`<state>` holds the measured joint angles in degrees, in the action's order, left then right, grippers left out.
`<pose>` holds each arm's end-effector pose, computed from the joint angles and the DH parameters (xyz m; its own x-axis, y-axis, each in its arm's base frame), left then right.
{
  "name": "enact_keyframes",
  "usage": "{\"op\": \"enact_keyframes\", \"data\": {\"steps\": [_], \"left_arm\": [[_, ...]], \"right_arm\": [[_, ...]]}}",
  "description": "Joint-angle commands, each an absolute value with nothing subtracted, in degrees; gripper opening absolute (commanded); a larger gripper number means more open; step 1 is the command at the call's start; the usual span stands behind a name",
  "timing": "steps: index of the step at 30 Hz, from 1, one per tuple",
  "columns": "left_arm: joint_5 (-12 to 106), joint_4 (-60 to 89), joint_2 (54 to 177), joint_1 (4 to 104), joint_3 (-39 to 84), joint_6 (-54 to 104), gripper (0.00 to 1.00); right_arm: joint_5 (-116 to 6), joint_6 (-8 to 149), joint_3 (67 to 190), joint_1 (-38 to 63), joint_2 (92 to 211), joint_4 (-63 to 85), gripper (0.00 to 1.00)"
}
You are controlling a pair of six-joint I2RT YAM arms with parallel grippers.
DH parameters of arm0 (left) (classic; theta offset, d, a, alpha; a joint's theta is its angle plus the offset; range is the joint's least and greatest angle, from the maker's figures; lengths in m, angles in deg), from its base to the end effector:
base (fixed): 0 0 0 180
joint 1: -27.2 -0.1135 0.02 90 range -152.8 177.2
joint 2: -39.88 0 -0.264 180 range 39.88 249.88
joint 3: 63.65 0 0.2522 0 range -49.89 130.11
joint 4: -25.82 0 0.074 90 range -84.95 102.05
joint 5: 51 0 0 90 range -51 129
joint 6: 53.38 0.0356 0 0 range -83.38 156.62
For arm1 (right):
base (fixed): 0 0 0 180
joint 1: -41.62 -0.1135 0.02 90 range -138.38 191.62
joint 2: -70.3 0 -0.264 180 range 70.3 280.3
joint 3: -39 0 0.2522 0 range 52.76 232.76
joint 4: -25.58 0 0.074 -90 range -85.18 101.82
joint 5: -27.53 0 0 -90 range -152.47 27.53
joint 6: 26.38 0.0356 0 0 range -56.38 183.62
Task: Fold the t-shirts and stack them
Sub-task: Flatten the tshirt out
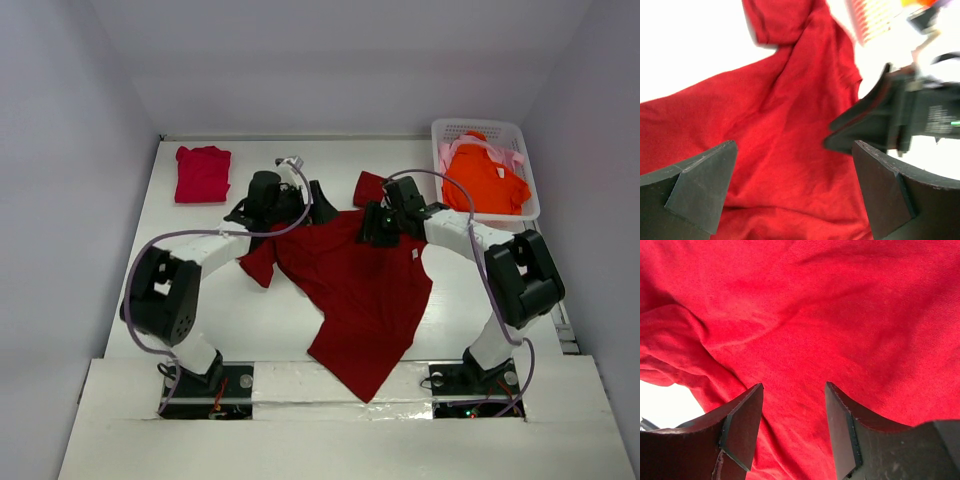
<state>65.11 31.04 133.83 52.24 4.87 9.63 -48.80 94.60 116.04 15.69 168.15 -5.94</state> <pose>0.3244 -0.1688 0.2320 -0.6212 -0.1596 -0.7672 0.5300 0.6355 -0.5614 0.3184 0.1642 0.1995 -0.8959 0.1206 -0.4276 -0.1092 0.8732 0.4749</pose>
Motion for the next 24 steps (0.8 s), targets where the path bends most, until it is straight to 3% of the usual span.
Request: {"op": "enact_keyframes", "data": {"steps": [1, 13, 24], "left_arm": [[62.9, 29.1, 127.1, 52.4, 5.0, 10.4, 0.99], [58.8, 24.3, 113.0, 53.5, -8.3, 8.5, 0.99], [52.9, 16.4, 102.9, 53.5, -10.8, 8.7, 0.99]], "right_arm": [[-46.9, 96.0, 115.1, 14.6, 167.0, 1.2, 0.58], [-46.4, 97.0, 114.9, 12.8, 170.1, 2.9, 0.58], [-46.6, 97.0, 114.8, 12.8, 171.3, 2.9, 0.58]]}}
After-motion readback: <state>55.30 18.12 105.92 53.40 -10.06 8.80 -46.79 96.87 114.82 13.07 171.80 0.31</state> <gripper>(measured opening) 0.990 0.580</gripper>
